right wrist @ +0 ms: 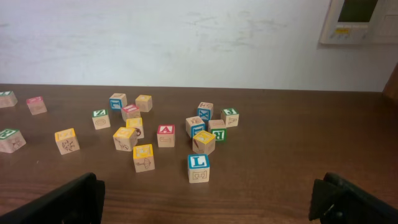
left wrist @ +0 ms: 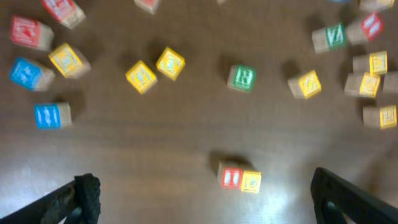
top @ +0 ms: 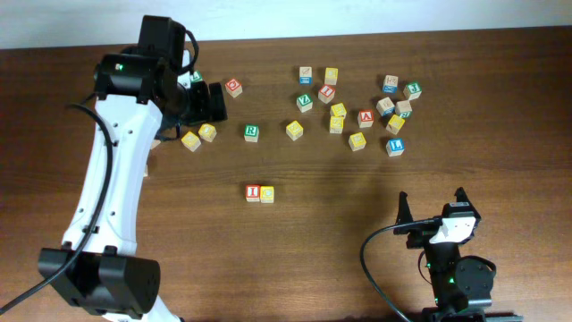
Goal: Spell out ICRA
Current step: 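Raise the left gripper and move it over the blocks at upper left, then lower the left gripper and grasp the green R block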
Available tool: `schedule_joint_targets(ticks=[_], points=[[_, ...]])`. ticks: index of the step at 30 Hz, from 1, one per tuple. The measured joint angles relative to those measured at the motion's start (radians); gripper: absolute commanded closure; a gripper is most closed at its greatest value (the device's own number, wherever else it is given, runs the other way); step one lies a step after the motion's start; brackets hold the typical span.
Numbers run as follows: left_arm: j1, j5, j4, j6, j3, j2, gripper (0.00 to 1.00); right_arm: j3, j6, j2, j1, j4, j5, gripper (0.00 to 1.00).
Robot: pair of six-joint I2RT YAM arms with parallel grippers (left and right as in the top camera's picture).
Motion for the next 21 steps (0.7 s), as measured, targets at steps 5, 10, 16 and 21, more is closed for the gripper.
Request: schedule_joint_targets(ticks=[5, 10, 16, 21], points=[[0.0, -0.153, 0.106, 0.0, -0.001, 0.0, 0.01, 0.0, 0.0, 0.0, 0.0, 0.0, 0.0, 0.02], [0.0, -0.188, 0.132, 0.0, -0.001, 0.0, 0.02, 0.0, 0.0, 0.0, 0.0, 0.0, 0.0, 0.02], [0.0, -0.061, 0.138, -0.002, -0.023, 0.0, 0.29, 0.0, -0.001, 0.0, 0.0, 0.0, 0.0, 0.02], [-0.04, 0.023, 0.163, 0.003, -0.054, 0.028, 0.22, 0.0, 0.0, 0.0, 0.0, 0.0, 0.0, 0.02]])
